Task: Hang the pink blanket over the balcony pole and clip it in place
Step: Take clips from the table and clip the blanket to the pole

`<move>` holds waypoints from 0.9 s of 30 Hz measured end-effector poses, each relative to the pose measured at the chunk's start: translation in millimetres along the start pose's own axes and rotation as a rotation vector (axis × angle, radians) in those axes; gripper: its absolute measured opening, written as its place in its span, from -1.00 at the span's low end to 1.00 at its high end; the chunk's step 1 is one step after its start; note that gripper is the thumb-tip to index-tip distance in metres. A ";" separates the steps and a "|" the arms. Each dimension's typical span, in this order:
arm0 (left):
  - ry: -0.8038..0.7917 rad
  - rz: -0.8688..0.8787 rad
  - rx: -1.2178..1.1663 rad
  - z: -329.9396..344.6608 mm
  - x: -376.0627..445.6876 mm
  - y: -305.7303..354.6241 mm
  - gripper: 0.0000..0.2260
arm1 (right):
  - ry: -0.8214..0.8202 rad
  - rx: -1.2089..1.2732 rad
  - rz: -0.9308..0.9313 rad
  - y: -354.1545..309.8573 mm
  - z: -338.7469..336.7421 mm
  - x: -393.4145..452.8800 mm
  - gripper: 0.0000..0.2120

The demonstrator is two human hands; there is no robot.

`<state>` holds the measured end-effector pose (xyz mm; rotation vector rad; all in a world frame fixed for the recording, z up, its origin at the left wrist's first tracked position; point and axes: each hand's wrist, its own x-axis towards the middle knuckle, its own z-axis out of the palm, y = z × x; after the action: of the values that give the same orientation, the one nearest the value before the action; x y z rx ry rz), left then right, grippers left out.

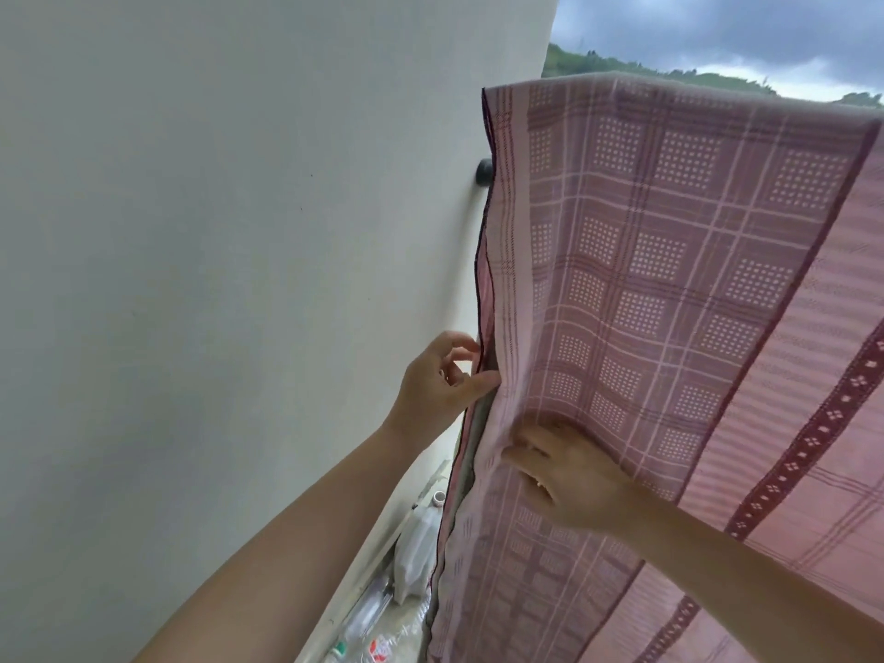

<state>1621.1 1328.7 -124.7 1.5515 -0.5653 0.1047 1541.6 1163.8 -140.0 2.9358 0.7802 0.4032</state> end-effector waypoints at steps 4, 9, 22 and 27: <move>0.074 -0.048 -0.016 8.7 -2.2 0.9 -0.70 | 0.053 0.015 -0.016 -3.8 -10.2 -3.8 -0.56; 0.075 -0.079 -0.066 6.8 -10.5 4.9 -0.70 | 0.092 -0.042 -0.005 2.5 -22.3 3.1 -0.57; 0.218 -0.091 0.048 6.0 0.0 -2.5 -0.78 | -0.093 0.179 0.068 8.7 -89.3 28.0 -0.67; 0.323 -0.033 0.093 4.5 -3.2 -6.7 -0.72 | 0.003 0.141 0.016 1.2 -133.7 54.1 -0.78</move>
<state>1619.9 1325.0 -132.5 1.5924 -0.2825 0.3539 1551.2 1190.7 1.3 3.0738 0.8186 0.3690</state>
